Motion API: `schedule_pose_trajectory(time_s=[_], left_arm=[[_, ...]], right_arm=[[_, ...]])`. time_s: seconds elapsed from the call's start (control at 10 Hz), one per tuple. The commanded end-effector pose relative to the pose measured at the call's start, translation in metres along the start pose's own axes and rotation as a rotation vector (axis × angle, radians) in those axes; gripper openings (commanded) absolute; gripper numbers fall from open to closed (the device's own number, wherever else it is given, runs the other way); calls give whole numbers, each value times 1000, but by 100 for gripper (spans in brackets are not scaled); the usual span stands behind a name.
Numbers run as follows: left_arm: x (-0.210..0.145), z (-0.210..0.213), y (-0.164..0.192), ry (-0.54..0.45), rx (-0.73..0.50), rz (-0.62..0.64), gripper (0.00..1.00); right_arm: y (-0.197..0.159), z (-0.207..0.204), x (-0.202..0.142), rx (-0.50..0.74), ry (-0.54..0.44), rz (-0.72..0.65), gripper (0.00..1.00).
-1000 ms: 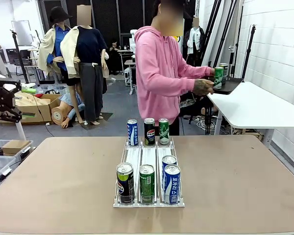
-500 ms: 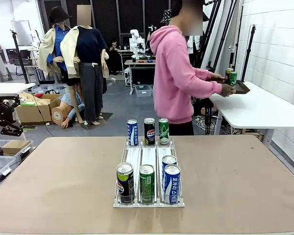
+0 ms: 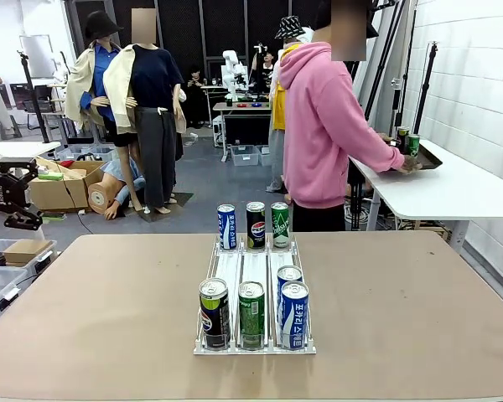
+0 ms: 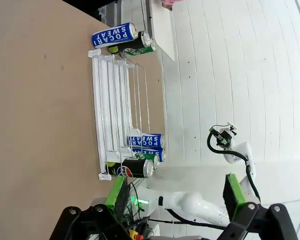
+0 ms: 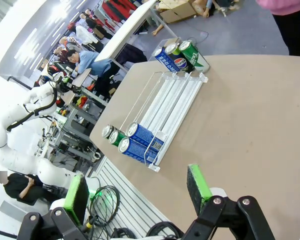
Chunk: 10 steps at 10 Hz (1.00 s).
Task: Retrieve and hand over the desired beverage to the person.
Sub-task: Place the picked can on the Handle tray extended by the person.
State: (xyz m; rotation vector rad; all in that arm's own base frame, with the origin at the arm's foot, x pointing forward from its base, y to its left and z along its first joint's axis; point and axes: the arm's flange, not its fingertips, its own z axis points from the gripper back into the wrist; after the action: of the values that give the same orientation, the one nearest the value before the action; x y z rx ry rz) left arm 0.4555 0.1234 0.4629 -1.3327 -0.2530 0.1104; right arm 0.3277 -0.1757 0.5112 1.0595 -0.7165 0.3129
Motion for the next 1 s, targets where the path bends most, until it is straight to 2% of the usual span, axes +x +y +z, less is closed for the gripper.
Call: schedule_pose_trajectory(time_s=[0.0,0.9], left_arm=[[-1,2,-2,-6,14,-6,100],[-1,2,-2,-6,14,-6,100]], right_arm=[[0,-1,3,20,-23,8,100],[0,-1,3,20,-23,8,100]])
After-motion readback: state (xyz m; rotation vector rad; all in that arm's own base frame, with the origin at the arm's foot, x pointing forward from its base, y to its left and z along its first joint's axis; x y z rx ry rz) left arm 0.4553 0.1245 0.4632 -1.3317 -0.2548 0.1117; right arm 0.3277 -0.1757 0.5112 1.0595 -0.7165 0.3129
